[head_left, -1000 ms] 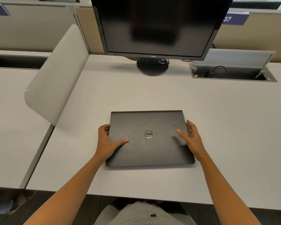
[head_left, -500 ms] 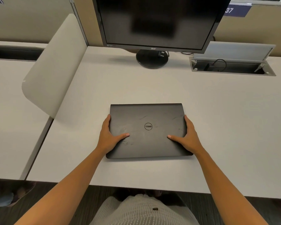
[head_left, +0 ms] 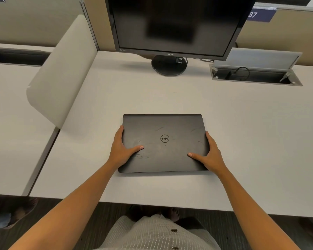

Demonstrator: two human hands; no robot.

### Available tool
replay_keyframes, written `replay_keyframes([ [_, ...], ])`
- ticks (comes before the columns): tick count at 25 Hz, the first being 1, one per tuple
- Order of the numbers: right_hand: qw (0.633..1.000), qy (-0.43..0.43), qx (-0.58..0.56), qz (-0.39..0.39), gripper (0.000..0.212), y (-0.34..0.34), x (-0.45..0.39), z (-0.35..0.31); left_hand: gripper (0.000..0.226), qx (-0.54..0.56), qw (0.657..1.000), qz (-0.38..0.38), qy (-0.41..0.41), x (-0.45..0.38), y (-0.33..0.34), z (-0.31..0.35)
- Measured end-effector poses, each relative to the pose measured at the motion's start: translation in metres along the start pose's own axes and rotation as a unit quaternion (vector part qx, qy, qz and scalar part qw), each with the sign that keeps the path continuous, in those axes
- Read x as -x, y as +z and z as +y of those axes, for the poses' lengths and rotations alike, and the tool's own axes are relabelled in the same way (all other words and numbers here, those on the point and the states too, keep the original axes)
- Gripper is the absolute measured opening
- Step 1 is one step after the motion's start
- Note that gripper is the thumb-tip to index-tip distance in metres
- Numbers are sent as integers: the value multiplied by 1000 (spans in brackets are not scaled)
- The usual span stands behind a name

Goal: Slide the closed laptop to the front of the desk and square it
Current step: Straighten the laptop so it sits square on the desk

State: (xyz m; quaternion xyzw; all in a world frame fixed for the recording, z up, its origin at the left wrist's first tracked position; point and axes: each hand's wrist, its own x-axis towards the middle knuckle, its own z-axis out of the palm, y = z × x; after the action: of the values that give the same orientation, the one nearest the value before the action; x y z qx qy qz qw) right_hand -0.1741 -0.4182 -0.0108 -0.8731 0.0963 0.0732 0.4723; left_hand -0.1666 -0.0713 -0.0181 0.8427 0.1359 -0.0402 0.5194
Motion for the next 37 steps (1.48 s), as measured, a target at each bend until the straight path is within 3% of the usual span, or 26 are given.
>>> replay_keyframes([
  [37,999,-11,-41,33,112,1,12,16,121,-4,1000,-19,4,-10,5,0],
])
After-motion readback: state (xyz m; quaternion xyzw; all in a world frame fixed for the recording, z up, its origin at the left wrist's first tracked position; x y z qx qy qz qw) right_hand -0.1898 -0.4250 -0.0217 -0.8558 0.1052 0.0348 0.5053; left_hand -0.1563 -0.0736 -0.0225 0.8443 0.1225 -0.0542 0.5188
